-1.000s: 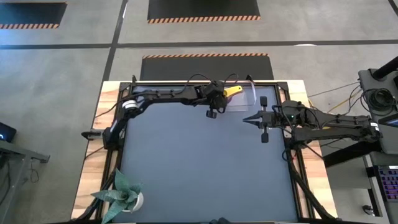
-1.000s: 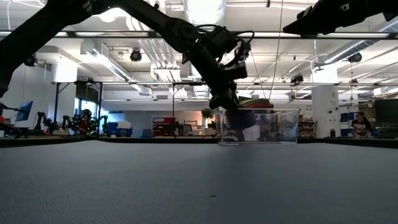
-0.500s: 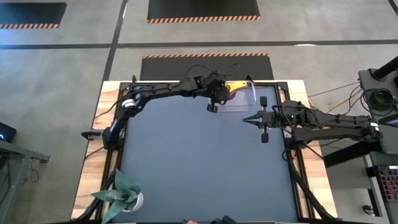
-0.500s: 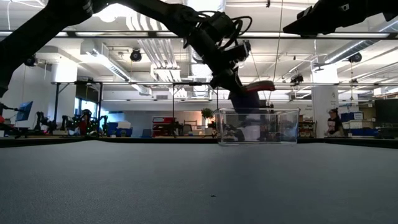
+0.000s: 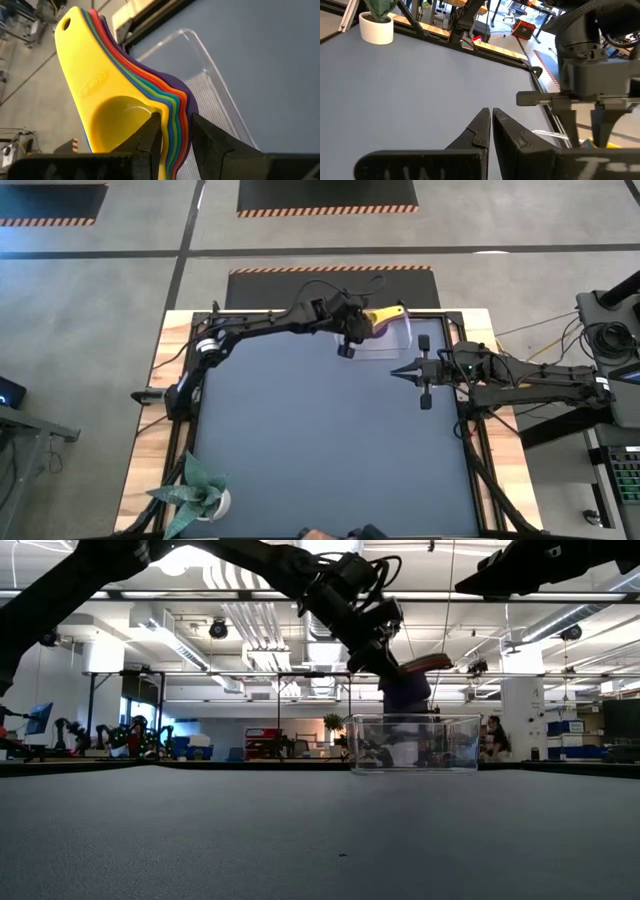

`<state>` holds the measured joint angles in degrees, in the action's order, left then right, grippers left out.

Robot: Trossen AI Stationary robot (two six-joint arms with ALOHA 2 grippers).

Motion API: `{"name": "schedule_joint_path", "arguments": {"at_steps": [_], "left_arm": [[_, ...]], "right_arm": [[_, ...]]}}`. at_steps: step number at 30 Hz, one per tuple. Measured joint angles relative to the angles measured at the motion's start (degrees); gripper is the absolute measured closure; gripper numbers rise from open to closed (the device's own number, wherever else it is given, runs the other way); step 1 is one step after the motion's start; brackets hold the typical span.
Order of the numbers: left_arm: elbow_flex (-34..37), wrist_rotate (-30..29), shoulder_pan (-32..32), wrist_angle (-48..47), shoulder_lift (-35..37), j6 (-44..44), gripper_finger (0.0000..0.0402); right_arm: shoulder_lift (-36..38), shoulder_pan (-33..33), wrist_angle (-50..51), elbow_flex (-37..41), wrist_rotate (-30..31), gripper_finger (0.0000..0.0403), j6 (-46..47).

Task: Nest measuring cups in basket
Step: Put the stacked colored measuring cups into the transparent bin

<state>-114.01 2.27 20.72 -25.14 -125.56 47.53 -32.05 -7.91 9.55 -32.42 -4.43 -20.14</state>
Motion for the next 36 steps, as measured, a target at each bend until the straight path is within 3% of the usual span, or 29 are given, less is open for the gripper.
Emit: {"name": "schedule_joint_path", "arguments": {"at_steps": [10,21,36], "left_arm": [[-0.6,1.5,1.5,3.8,-1.4,-0.3,0.0334],[-5.2,1.5,1.8,-1.7,-2.8,-0.6,0.0334],[-5.3,1.4,1.9,-4.0,-6.9,-1.4,0.0334]], "right_arm": [[0.0,0.0,-0.5,0.0,0.0,0.0394,-0.4],[-0.4,0.0,-0.4,0.0,0.0,0.0394,-0.9],[-0.3,0.0,-0.4,0.0,0.0,0.0394,-0.9]]}}
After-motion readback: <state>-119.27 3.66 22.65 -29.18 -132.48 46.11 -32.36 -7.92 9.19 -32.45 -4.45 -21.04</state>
